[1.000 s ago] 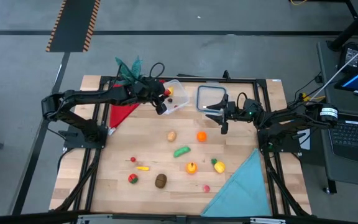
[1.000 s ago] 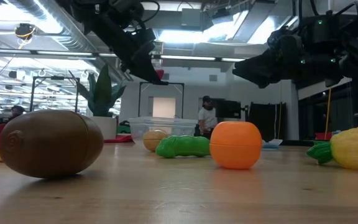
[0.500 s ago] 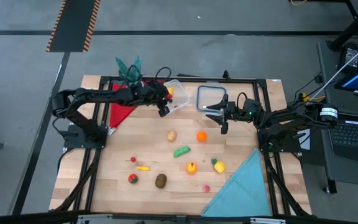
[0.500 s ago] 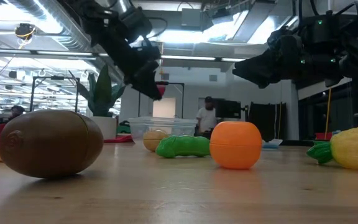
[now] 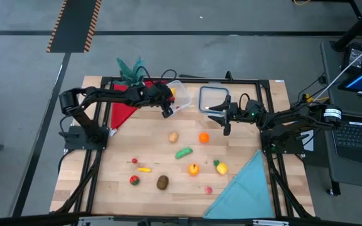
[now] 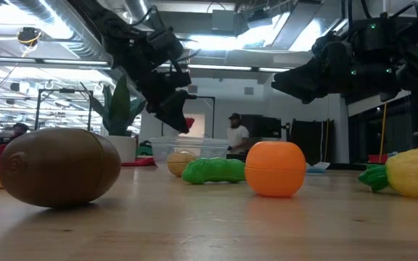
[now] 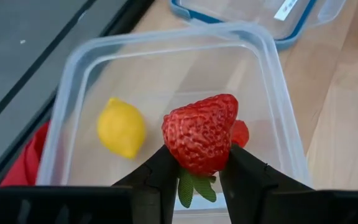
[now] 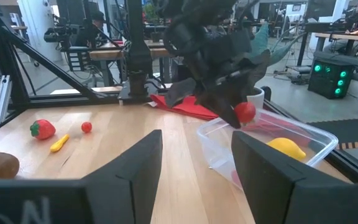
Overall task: Pick and placing Produce into tupperware
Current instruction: Put the strawberry into the transparent bin
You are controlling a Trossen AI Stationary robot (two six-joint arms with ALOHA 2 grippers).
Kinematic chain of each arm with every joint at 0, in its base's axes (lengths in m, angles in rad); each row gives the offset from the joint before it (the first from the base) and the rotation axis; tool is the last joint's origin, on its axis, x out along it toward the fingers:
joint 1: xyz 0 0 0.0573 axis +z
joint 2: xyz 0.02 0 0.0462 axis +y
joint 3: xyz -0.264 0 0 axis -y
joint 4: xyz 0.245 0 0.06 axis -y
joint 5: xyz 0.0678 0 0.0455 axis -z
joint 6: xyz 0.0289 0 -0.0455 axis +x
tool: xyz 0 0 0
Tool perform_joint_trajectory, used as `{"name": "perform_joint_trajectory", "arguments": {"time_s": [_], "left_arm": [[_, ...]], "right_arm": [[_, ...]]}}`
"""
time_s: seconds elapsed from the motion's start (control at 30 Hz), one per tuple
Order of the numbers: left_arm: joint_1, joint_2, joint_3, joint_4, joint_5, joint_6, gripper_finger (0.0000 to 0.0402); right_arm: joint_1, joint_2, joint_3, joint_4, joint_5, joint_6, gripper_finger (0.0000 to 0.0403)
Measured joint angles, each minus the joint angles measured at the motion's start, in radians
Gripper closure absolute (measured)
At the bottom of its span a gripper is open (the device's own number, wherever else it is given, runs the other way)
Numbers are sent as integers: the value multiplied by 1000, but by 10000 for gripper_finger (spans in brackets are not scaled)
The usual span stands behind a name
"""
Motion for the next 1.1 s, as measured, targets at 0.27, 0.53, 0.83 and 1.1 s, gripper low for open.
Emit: {"name": "perform_joint_trajectory", "arguments": {"time_s": [0.27,0.53,0.83,1.1], "left_arm": [[3,58,64,-4,18,28,304],[3,95,89,-11,18,34,309],[3,95,90,-34,16,81,273],[3,95,90,-33,-72,86,240]], "right_arm": [[0,0,0,-4,0,-3,207],[0,0,0,-16,0,-19,207],[0,0,0,-16,0,-21,207],[0,0,0,-16,0,-21,207]]}}
